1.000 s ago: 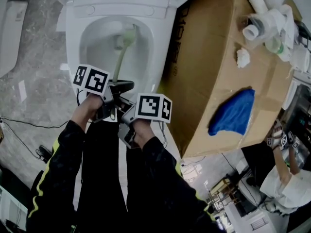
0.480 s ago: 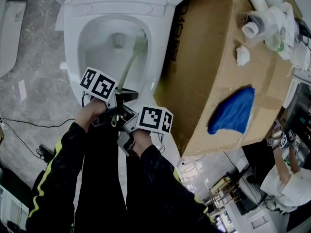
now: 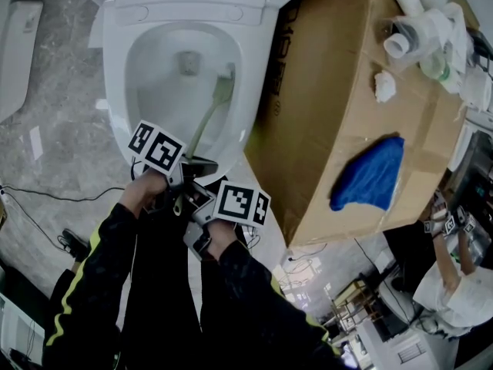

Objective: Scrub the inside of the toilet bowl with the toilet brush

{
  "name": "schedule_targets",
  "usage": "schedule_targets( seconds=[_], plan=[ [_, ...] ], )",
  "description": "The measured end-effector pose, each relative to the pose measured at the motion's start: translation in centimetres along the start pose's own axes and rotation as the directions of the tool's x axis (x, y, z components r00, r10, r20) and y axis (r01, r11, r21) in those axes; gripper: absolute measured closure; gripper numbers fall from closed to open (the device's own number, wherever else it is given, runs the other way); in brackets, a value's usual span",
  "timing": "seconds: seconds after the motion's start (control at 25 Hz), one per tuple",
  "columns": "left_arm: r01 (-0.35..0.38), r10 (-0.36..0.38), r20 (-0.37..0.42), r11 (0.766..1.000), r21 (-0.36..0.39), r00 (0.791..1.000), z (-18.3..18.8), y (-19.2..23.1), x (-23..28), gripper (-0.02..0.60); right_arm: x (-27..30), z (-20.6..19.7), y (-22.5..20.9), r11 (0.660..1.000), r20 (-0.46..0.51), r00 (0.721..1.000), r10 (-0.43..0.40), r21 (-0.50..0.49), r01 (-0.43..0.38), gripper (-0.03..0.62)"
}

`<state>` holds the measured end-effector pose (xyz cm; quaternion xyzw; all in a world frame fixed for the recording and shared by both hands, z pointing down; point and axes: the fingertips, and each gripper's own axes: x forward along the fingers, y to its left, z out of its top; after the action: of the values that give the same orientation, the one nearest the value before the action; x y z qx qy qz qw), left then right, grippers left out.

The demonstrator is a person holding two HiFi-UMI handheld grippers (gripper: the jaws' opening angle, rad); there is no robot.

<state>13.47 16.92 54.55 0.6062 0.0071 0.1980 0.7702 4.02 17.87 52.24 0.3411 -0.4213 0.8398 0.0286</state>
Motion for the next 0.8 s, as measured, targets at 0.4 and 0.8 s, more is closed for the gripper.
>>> schedule_targets(
  seconds=[0.4, 0.8],
  plan=[
    [0.023, -0.026, -0.046, 0.998, -0.054, 0.999, -3.9, -0.3, 0.1, 0.571, -0.7, -3.3, -0.9, 0.998, -0.012, 1.000, -0.013, 0.066, 0.014, 0.530],
    [0.015, -0.030, -0.120, 0.993, -0.121, 0.992, -7.9, 0.3, -1.0, 0.571, -0.1, -6.9, -1.4, 0.988, -0.023, 1.000, -0.012, 0.153, 0.016, 0.530]
  ],
)
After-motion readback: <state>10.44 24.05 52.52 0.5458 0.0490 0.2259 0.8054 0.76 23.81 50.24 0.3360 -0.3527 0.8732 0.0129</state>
